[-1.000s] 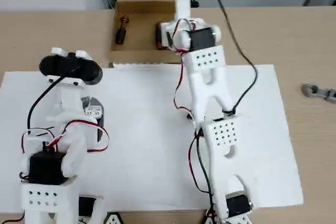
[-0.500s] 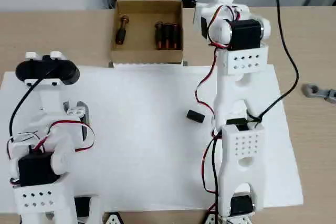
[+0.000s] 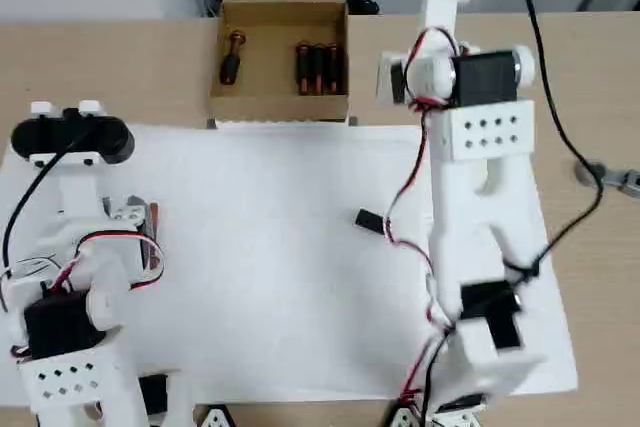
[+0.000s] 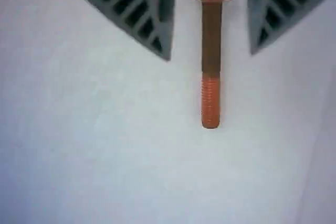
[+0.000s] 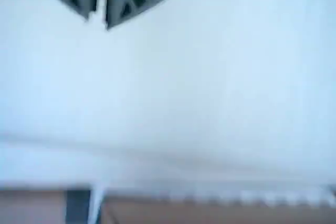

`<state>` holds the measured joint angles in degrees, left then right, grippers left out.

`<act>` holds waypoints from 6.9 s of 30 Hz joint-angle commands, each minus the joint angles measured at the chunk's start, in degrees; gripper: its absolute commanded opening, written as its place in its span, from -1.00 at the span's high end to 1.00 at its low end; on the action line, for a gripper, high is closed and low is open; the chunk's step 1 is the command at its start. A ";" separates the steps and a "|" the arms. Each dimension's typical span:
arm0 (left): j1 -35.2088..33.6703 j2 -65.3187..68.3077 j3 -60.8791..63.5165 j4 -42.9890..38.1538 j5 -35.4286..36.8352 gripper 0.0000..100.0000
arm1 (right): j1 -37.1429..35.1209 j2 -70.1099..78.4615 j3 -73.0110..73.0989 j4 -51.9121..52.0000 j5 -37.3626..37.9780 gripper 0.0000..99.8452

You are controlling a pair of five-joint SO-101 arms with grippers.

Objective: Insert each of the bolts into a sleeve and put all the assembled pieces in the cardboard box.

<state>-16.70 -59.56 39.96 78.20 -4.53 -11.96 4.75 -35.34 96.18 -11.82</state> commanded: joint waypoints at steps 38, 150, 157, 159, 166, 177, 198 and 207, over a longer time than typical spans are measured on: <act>-0.79 63.12 -19.82 1.67 7.12 0.80 | -0.31 -46.46 60.75 -1.98 0.88 0.99; 5.98 44.40 -16.57 7.21 44.57 0.62 | -0.31 -47.25 71.91 -16.13 0.70 0.99; 6.33 52.13 -13.67 1.41 47.74 0.58 | -0.31 -47.25 71.91 -16.13 0.70 0.99; 6.33 55.74 -14.46 1.41 48.79 0.57 | -0.31 -47.25 71.91 -16.13 0.70 0.99; 6.15 63.56 -16.66 2.02 48.97 0.58 | -0.31 -47.25 72.00 -16.13 0.70 0.99; 6.24 68.75 -16.75 -1.93 52.22 0.67 | -0.40 -47.25 72.00 -15.78 0.70 0.99; 7.38 68.66 -35.12 15.56 24.09 0.99 | -0.75 -47.25 71.21 -15.78 1.05 0.99; 14.33 68.57 -49.45 21.01 19.96 0.99 | -9.45 -45.05 68.04 -16.66 4.66 0.99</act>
<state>-3.78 9.54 -4.00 98.07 15.96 -18.02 -40.88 35.16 80.44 -9.71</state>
